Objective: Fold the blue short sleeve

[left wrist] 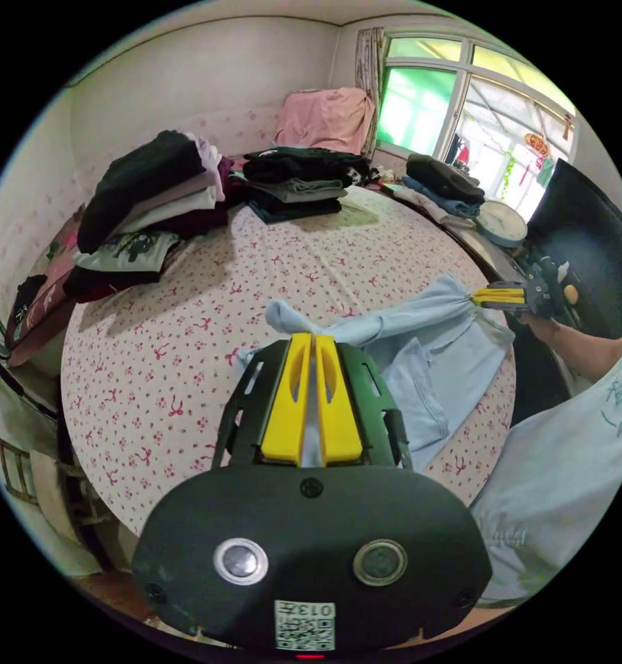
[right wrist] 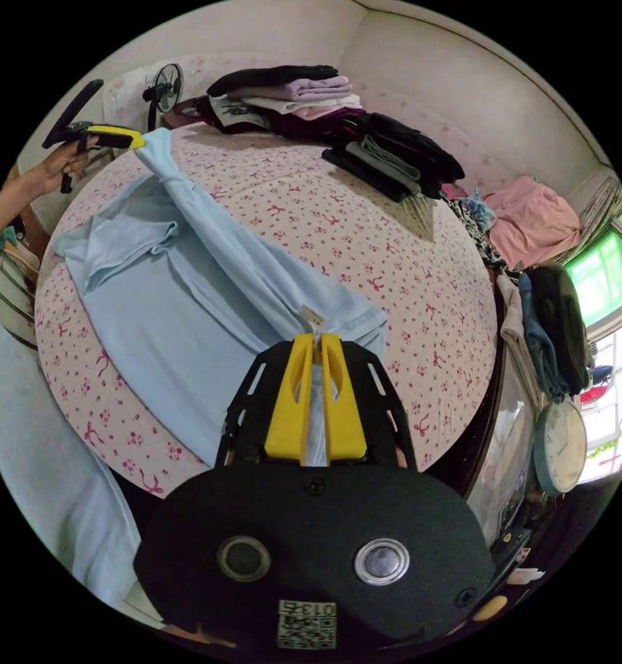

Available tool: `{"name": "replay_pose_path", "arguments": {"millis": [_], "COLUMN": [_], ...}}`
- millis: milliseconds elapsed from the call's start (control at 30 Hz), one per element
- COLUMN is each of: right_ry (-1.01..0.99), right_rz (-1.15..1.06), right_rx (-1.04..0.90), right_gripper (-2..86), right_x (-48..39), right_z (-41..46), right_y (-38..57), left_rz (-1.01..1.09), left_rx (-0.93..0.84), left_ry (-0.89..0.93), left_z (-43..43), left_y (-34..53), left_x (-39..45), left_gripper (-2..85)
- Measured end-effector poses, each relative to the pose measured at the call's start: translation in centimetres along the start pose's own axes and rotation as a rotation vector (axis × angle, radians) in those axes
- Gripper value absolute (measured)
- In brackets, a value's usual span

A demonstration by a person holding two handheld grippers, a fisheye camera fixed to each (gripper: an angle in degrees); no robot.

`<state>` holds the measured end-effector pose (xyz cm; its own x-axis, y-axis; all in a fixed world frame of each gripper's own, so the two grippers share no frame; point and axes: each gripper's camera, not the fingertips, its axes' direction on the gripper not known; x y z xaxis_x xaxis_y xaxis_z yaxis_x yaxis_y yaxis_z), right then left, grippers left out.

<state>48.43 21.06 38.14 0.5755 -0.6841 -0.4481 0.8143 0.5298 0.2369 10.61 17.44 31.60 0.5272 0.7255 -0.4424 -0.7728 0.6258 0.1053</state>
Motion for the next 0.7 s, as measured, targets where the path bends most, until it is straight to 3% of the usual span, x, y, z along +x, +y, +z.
{"name": "replay_pose_path", "arguments": {"millis": [267,567,700], "right_ry": [-0.028,-0.069,-0.105], "right_rz": [-0.015,0.04,0.094], "right_rx": [-0.052,-0.017,0.004], "right_gripper": [2.3,3.1,4.0], "right_x": [-0.5,2.6,3.9], "right_z": [0.8,-1.6,-0.9], "right_y": [1.9,1.2,-0.7], "left_rz": [-0.036,-0.101,-0.281], "left_rx": [-0.22,-0.125,-0.011], "left_ry": [0.083,0.193,0.124], "left_z": [4.2,0.1,-0.4], "left_y": [5.3,8.7,7.8], "left_x": [0.6,-2.5,-6.8], "left_gripper": [0.2,1.7,5.5]}}
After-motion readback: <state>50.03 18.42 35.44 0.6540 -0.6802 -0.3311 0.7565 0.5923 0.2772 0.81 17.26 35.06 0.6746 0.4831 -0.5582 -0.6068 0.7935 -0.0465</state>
